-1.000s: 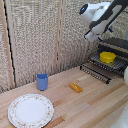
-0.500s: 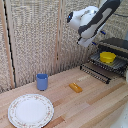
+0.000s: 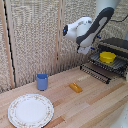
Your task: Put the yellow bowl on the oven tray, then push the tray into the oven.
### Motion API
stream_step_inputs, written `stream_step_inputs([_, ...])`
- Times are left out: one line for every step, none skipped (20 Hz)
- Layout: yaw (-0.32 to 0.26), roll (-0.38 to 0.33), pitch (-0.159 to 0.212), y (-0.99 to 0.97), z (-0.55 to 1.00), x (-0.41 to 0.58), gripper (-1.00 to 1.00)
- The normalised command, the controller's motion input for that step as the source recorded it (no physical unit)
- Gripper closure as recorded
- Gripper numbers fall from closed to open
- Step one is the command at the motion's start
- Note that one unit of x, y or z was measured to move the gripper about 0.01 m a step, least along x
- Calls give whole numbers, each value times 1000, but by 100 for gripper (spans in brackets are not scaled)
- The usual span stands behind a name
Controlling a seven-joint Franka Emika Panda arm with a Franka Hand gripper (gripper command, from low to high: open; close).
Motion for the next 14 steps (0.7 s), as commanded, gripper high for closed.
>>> stream_step_inputs([249, -112, 101, 0, -437, 300, -100])
stream_step_inputs([244, -96, 122, 0, -460, 271, -100])
stream_step_inputs([247, -75, 129, 0, -457, 237, -100])
stream_step_inputs([252, -69, 112, 0, -434, 186, -100])
stream_step_inputs([233, -59, 88, -134, -429, 117, -100])
stream_step_inputs([237, -52, 68, -171, -417, 51, -100])
stream_step_inputs([236, -76, 61, -169, -431, 80, -100])
stream_step_inputs([225, -68, 62, -177, -420, 31, -100])
stream_step_inputs([226, -70, 69, -117, -414, 49, -100])
stream_step_inputs([224, -71, 74, -74, -409, 29, -100])
stream_step_inputs([220, -74, 79, -43, -386, 6, -100])
stream_step_inputs([197, -99, 80, -49, -346, 0, -100])
stream_step_inputs([184, -121, 71, -129, -303, 0, -100])
stream_step_inputs([179, -140, 44, -197, -269, -37, -100])
